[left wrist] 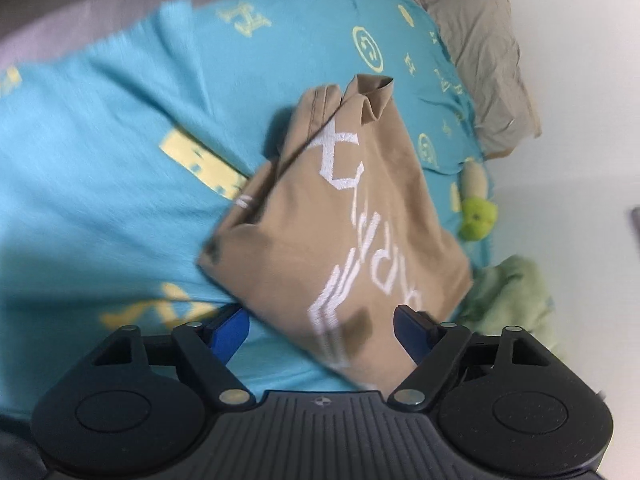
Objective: Fold clothes
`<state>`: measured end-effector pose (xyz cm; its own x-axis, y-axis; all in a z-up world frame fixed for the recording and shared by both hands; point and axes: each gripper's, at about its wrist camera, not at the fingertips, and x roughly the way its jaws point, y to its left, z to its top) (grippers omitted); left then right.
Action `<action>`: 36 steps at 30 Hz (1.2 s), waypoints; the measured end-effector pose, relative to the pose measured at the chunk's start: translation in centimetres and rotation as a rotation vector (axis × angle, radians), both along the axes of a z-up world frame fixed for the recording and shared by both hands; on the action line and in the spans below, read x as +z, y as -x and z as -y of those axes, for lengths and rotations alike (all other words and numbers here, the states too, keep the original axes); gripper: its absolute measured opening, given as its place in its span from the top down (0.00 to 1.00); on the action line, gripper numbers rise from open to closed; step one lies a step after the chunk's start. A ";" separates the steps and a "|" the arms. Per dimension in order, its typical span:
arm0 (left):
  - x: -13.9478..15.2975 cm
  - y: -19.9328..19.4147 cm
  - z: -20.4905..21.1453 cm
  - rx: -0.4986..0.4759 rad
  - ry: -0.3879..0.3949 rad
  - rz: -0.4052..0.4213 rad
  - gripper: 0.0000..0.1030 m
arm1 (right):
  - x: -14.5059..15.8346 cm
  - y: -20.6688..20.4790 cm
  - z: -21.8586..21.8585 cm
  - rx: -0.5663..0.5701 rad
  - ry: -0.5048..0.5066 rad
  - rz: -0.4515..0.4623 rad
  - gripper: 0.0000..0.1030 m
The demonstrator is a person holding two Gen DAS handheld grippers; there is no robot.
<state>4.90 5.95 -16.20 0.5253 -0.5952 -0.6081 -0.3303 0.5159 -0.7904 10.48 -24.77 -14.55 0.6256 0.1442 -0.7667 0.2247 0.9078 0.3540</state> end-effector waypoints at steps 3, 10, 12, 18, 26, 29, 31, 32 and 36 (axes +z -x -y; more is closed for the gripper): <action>-0.1 0.0 -0.2 0.032 0.074 0.070 0.24 | 0.0 0.0 0.2 -0.010 -0.014 0.000 0.38; 0.3 0.4 0.1 0.051 0.114 0.166 0.24 | -0.1 -0.1 0.7 -0.045 -0.048 0.000 0.38; -0.6 0.0 0.1 0.057 0.098 0.117 0.29 | -0.2 -0.1 0.8 -0.052 -0.052 -0.002 0.38; -1.7 -0.9 -0.3 0.110 0.077 0.070 0.45 | 0.4 0.1 1.2 -0.079 -0.052 0.012 0.38; -0.3 -0.9 0.2 0.112 0.027 0.152 0.75 | 3.6 2.8 0.9 -0.043 -0.346 0.128 0.13; 0.2 -0.8 0.3 0.110 0.021 0.166 0.76 | 2.9 3.7 0.5 -0.029 -0.526 0.096 0.13; 0.3 -0.6 0.2 0.113 0.025 0.170 0.77 | 1.2 4.1 0.0 -0.039 -0.680 0.026 0.11; 0.3 -0.5 0.2 0.115 0.027 0.171 0.78 | 0.4 4.1 -0.4 -0.043 -0.746 -0.006 0.12; 0.7 0.0 0.0 0.125 0.037 0.201 0.82 | -3.2 3.8 -1.7 -0.080 -0.935 -0.119 0.12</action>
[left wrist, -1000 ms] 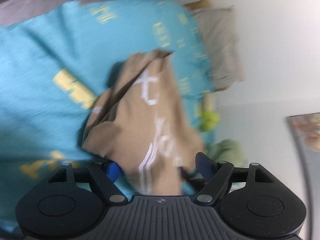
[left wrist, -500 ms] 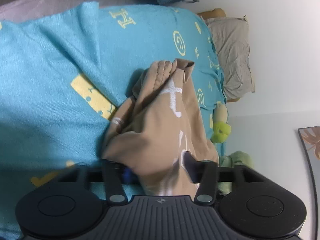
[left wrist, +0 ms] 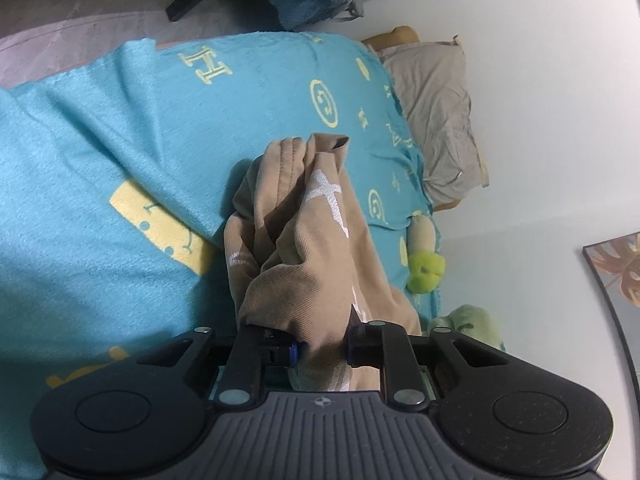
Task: Fold clothes
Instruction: 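Lift the folded shirt with both grippers and carry it onto the green blanket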
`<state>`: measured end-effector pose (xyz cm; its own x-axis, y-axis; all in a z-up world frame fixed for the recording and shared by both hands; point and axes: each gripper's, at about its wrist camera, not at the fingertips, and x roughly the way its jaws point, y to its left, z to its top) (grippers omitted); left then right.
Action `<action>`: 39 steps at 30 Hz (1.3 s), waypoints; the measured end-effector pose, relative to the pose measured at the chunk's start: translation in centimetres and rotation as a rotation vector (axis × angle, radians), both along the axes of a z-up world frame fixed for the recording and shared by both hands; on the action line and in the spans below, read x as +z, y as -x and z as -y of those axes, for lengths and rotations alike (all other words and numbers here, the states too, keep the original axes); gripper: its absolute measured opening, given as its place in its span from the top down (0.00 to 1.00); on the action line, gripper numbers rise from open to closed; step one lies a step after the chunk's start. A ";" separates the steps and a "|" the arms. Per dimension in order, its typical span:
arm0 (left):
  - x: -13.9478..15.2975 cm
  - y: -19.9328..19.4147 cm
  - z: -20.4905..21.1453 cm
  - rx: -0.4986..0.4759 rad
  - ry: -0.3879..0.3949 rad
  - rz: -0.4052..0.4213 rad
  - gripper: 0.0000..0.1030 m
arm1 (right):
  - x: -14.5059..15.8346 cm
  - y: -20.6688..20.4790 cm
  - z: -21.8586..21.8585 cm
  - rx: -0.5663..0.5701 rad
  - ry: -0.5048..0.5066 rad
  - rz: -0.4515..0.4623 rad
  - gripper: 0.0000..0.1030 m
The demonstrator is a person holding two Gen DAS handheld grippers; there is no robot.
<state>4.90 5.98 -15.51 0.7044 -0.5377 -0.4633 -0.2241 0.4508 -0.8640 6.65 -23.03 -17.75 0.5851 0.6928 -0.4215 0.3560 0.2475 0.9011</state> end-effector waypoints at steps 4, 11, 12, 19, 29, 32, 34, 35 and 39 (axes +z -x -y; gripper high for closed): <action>0.6 0.4 0.0 0.012 -0.011 0.035 0.83 | -2.7 -0.2 0.3 -0.086 -0.002 -0.115 0.11; 0.8 1.0 -0.1 0.017 -0.006 0.043 0.83 | -2.7 1.9 4.0 -0.364 0.054 -0.120 0.22; 0.8 1.0 -0.1 0.016 -0.006 0.043 0.83 | -2.4 2.1 4.3 -0.393 0.080 -0.117 0.25; 0.9 1.0 -0.2 0.017 -0.012 0.038 0.83 | -2.1 2.5 4.8 -0.434 0.117 -0.091 0.57; 1.5 1.5 -0.4 0.003 -0.015 0.024 0.84 | -0.3 1.5 5.6 -0.411 0.188 -0.013 0.71; 3.1 2.1 -0.2 -0.009 -0.020 0.041 0.84 | 1.1 2.1 5.9 -0.421 0.183 0.008 0.72; 4.6 2.5 -0.1 -0.013 -0.018 0.061 0.84 | 2.5 2.6 5.9 -0.420 0.196 0.036 0.74; 5.5 2.8 0.0 -0.014 -0.019 0.071 0.84 | 3.2 2.9 6.0 -0.421 0.202 0.049 0.74; 9.7 3.7 1.2 -0.032 -0.035 0.119 0.84 | 6.5 4.3 6.7 -0.435 0.207 0.099 0.75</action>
